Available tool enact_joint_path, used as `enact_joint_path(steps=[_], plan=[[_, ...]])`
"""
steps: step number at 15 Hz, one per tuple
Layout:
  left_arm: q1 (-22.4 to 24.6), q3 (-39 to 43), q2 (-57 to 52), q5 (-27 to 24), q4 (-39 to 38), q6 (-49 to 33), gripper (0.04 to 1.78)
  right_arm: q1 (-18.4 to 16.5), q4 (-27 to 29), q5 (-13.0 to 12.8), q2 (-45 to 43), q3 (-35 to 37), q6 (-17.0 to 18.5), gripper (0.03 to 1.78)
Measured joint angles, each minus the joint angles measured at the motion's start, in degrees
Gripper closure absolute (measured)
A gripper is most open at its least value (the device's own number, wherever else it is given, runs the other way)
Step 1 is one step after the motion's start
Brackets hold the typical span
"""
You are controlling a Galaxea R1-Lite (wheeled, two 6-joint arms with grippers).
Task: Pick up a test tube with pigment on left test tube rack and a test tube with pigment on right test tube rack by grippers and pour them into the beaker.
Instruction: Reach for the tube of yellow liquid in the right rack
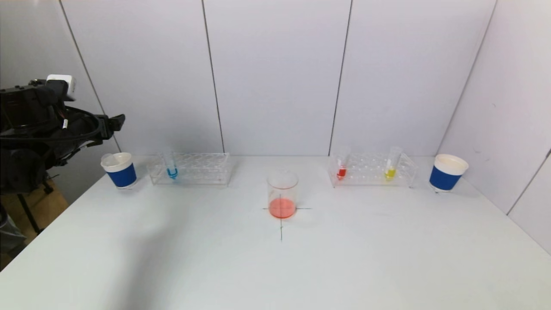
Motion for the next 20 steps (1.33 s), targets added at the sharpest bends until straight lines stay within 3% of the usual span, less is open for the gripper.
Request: enact_joint_path(steps=[3, 7, 10, 17, 20], plan=[[-2.9, 5.0, -9.1, -0.8, 1.7, 0.0, 0.06, 0.0, 0.0, 0.0, 0.0, 0.0, 0.0, 0.04], [-10.4, 13.8, -22.5, -0.6, 5.5, 0.1, 0.06, 0.0, 0.0, 0.0, 0.0, 0.0, 0.0, 0.04], [-14.6, 22.7, -32.0, 2.0, 6.0, 0.7, 0.06, 0.0, 0.0, 0.0, 0.0, 0.0, 0.0, 0.04], [-15.9, 36.5, -51.5, 14.7, 6.9, 4.8, 0.06, 0.0, 0.0, 0.0, 0.0, 0.0, 0.0, 0.04], [-15.9, 38.3, -58.6, 16.9, 12.5, 5.2, 0.06, 0.0, 0.0, 0.0, 0.0, 0.0, 0.0, 0.04]])
